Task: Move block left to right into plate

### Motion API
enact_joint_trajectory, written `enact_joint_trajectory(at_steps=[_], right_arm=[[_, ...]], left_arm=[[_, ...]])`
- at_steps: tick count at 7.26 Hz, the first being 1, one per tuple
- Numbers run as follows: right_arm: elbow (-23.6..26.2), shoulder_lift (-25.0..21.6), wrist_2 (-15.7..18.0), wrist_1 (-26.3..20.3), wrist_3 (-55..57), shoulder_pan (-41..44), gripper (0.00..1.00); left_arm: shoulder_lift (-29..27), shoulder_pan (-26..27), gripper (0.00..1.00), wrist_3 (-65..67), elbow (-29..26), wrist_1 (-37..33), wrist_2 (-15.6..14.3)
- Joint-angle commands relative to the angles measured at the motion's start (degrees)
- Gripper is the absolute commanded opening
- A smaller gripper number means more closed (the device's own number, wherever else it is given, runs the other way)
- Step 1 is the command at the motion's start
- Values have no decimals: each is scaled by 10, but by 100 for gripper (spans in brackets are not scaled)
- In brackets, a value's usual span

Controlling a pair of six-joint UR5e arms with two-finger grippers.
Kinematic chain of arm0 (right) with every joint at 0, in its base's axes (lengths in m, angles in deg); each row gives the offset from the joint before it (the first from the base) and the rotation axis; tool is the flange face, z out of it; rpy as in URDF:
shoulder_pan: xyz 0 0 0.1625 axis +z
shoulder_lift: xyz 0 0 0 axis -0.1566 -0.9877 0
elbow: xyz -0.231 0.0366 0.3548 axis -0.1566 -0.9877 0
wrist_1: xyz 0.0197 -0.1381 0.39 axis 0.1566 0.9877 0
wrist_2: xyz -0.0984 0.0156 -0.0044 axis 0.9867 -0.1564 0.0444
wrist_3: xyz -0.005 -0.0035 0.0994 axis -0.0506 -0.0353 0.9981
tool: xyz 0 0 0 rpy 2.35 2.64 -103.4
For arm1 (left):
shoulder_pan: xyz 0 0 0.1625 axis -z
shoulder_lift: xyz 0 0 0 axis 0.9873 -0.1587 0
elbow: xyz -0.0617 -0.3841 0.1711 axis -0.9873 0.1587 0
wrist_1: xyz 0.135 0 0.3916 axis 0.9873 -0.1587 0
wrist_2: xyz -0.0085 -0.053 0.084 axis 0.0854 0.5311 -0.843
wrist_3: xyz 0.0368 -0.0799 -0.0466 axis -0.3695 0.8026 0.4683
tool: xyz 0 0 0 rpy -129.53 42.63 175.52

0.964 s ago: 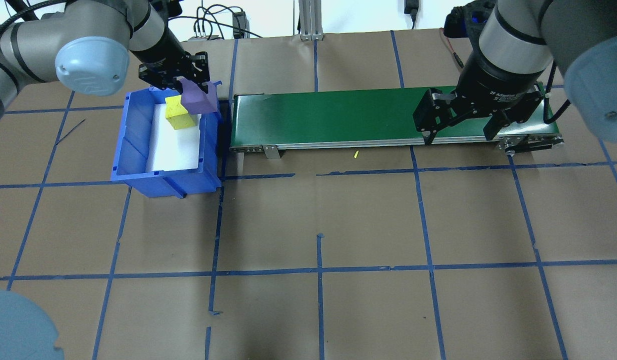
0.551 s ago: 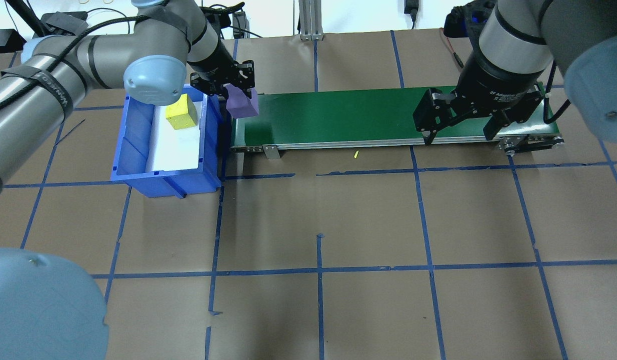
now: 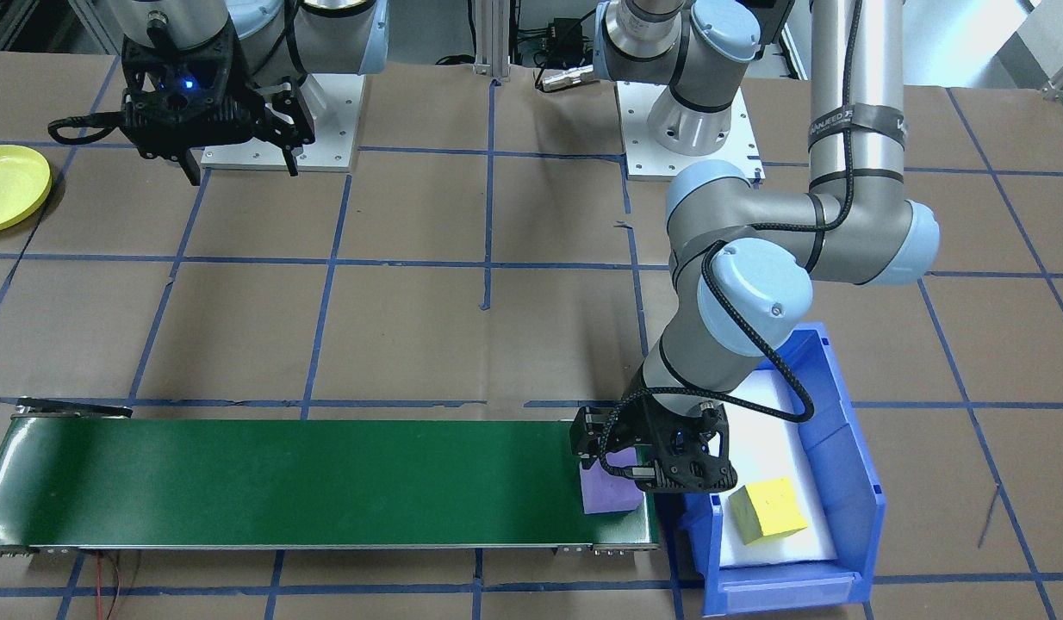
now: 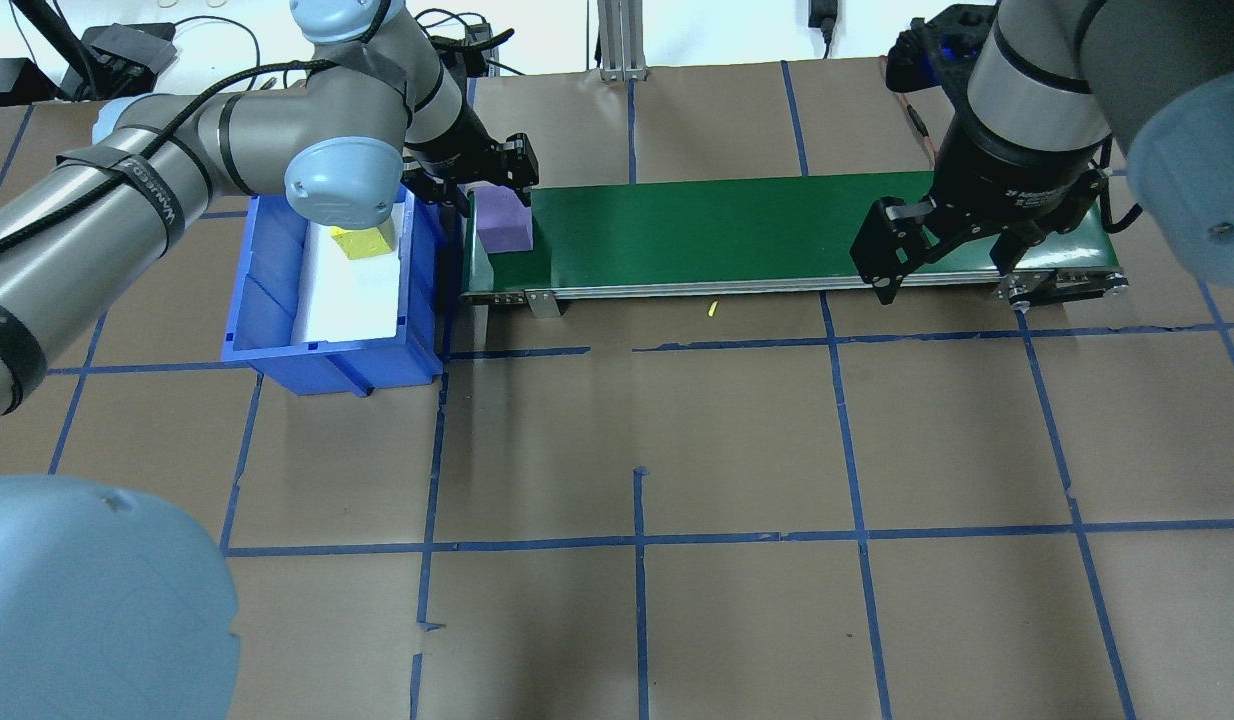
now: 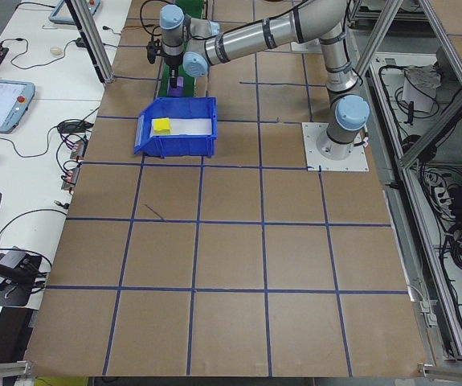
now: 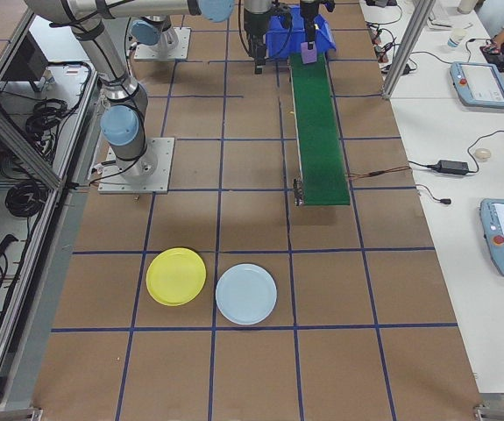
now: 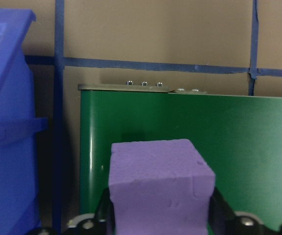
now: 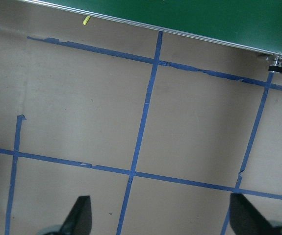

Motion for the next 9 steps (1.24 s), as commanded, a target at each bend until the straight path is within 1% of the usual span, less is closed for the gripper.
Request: enact_joint_trajectory(at_steps=[1,2,3,4,5,6,7,8,9], right_arm=[[0,0,3,0,-12,0,100],[0,0,2,0,-12,0,100],[1,2,-13,7,-13,0,90],[1,3,-30,7,-16,-1,87],[1,4,-29,7,-21,-4,95],[-2,13,-37,23,-32,-7,99],[-12,56,-52,64,-33,-14,100],[-27,85,-69,103,-39,-17,100],[-38,124,-103,133,-55,-21,100]], left_arm=[[28,-2,100,-2,-9,-33,-30],[46,-9,100,-3,-10,-74,-54],[65,-45,100,-20,-6,-115,-63],[80,-64,100,-57,4,-117,-63],[103,-87,100,-107,7,-139,-65],[146,-109,100,-112,6,-196,-66],[184,-116,100,-133,11,-240,-86],[175,-121,100,-148,16,-236,-96],[124,-126,100,-152,-8,-170,-108]])
